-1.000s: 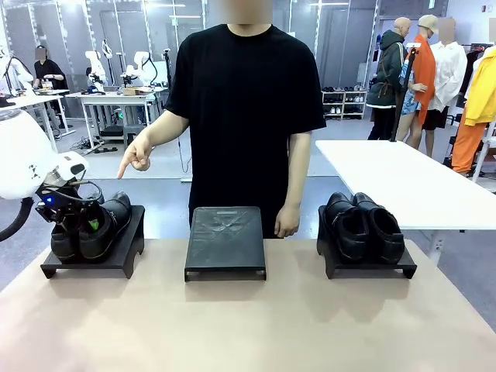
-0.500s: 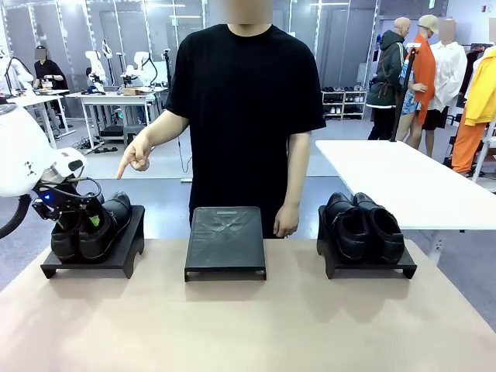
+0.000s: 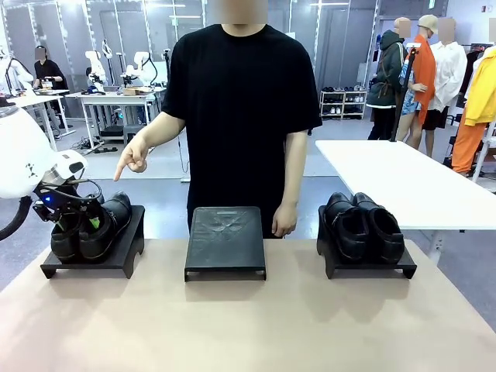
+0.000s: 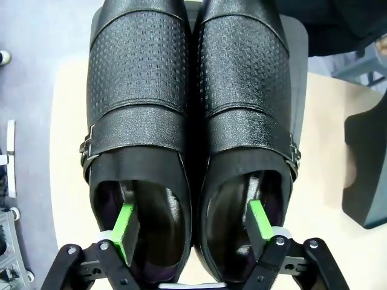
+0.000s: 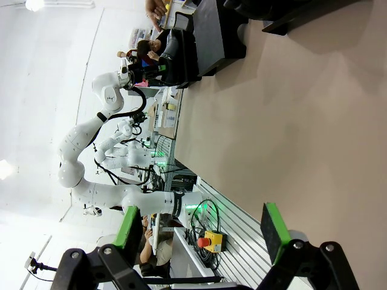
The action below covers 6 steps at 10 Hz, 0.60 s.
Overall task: Place the shoes on the stand as instructed by the person.
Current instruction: Pick up another pair of Shoes and place it on the Shoes Stand indicated by the person.
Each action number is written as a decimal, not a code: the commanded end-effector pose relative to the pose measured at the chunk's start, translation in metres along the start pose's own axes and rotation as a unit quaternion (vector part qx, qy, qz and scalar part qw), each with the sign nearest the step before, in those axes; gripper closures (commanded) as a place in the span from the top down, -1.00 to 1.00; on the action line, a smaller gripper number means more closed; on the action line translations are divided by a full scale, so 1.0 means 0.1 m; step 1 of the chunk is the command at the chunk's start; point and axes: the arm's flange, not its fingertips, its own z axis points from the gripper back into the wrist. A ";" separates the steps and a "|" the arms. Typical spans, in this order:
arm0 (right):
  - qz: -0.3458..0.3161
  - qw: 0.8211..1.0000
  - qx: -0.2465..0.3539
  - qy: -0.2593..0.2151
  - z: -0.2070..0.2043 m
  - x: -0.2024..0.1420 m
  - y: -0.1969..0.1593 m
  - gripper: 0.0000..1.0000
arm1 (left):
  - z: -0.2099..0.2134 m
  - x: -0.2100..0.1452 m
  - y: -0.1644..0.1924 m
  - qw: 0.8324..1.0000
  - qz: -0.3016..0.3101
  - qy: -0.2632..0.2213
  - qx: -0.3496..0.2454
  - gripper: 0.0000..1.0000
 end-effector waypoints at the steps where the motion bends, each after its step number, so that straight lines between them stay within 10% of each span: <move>1: 0.004 1.000 0.000 0.008 0.04 -0.01 0.00 1.00 | -0.01 0.05 0.03 1.000 -0.002 -0.003 0.001 0.78; 6: 0.004 1.000 0.000 0.008 0.04 -0.01 0.00 1.00 | 0.64 -0.03 0.14 0.998 0.016 0.009 -0.055 0.79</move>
